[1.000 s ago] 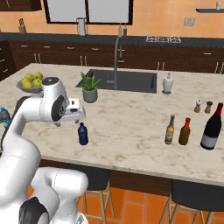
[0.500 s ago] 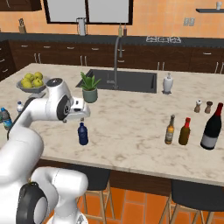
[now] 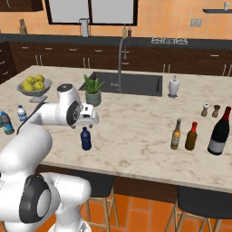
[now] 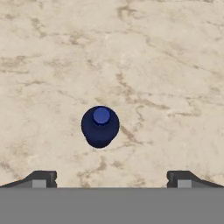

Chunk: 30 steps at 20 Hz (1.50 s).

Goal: Move the plastic bottles in the middle to the plastics group, and the glass bottles in the middle to the glass group.

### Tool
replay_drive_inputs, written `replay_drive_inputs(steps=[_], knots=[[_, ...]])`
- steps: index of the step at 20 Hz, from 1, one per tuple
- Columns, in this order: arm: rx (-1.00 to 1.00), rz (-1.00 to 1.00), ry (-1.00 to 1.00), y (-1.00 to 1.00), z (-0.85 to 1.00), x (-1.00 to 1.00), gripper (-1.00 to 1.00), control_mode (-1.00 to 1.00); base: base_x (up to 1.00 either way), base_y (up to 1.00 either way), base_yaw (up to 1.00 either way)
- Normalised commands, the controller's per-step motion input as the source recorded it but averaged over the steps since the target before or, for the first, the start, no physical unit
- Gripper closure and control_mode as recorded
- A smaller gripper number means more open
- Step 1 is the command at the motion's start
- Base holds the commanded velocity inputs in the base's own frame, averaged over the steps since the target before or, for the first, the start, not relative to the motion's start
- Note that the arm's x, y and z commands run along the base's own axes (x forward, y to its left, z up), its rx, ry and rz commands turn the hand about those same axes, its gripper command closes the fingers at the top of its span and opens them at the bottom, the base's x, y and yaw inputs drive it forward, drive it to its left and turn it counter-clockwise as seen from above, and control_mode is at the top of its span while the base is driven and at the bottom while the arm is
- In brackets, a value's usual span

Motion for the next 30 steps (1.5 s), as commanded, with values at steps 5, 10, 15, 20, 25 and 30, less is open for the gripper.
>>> replay_drive_inputs(steps=[5, 10, 15, 20, 25, 30], knots=[[0.03, 0.00, 0.00, 0.00, -0.09, 0.08, -1.00, -1.00, 0.00, 0.00, 0.00], [0.05, 0.00, 0.00, 0.02, -0.13, 0.02, -1.00, -1.00, 0.00, 0.00, 0.00], [0.04, 0.02, 0.00, 0.13, -0.22, 0.12, -1.00, -1.00, 0.00, 0.00, 0.00], [0.00, 0.01, 0.00, 0.18, -0.13, 0.24, -1.00, -1.00, 0.00, 0.00, 0.00], [0.00, 0.00, 0.00, -0.01, -0.02, 0.23, -1.00, -1.00, 0.00, 0.00, 0.00], [0.00, 0.00, 0.00, -0.03, -0.27, 0.04, -1.00, -1.00, 0.00, 0.00, 0.00]])
